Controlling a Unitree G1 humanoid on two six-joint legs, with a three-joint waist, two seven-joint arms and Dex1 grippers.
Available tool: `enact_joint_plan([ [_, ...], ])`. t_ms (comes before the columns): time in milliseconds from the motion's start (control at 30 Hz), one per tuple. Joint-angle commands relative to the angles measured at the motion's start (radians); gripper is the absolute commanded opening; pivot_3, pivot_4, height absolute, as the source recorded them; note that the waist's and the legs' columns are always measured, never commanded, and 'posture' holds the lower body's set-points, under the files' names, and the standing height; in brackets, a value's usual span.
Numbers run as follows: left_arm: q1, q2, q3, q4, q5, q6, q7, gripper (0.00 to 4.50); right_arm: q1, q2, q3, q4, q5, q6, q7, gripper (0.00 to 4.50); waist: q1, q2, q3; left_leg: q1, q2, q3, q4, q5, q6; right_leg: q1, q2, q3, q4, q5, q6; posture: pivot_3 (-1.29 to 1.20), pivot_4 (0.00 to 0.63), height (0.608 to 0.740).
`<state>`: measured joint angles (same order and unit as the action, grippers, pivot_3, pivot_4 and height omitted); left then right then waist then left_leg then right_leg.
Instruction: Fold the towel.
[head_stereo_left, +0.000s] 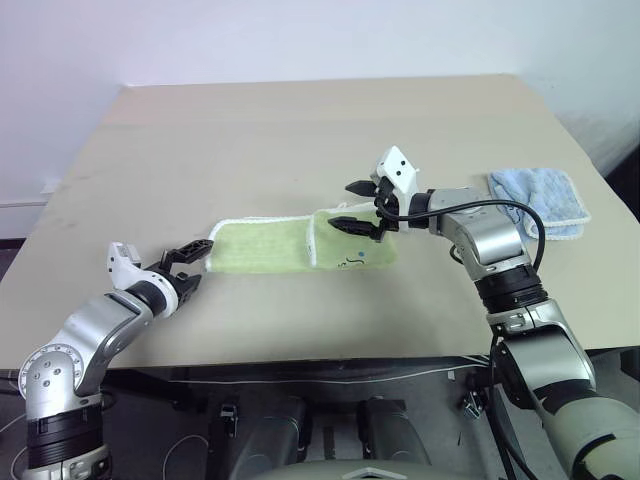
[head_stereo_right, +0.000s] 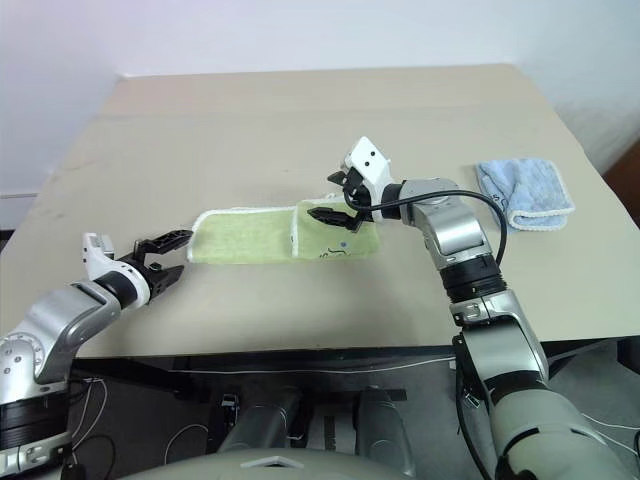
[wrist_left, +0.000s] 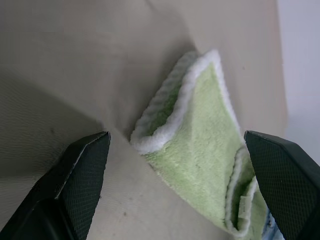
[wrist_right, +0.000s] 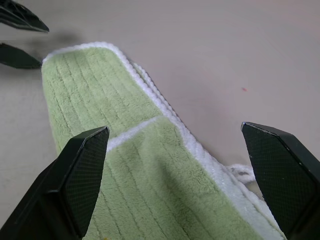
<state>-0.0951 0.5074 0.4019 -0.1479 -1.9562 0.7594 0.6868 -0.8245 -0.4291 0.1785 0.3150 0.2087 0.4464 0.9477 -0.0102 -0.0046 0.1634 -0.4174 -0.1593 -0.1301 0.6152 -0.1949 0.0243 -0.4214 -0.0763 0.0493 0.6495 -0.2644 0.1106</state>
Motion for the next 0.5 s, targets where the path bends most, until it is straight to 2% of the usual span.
enact_joint_plan([
  [33, 0.003, 0.012, -0.026, 0.011, -0.016, 0.009, 0.018, 4.50, -0.004, -0.010, -0.032, -0.044, 0.004, 0.001, -0.012, 4.47, 0.000, 0.000, 0.000, 0.000, 0.000, 0.000, 0.000, 0.000, 0.000, 0.000, 0.000, 0.000, 0.000, 0.000, 0.000, 0.00, 0.150, 0.740],
  [500, -0.073, 0.030, -0.053, 0.108, 0.032, 0.032, -0.057, 4.50, 0.016, -0.026, -0.027, -0.071, -0.002, 0.015, -0.039, 4.47, 0.025, 0.000, 0.000, 0.002, 0.000, 0.000, 0.000, 0.000, 0.000, 0.002, 0.000, 0.000, 0.000, 0.000, 0.000, 0.00, 0.150, 0.740],
])
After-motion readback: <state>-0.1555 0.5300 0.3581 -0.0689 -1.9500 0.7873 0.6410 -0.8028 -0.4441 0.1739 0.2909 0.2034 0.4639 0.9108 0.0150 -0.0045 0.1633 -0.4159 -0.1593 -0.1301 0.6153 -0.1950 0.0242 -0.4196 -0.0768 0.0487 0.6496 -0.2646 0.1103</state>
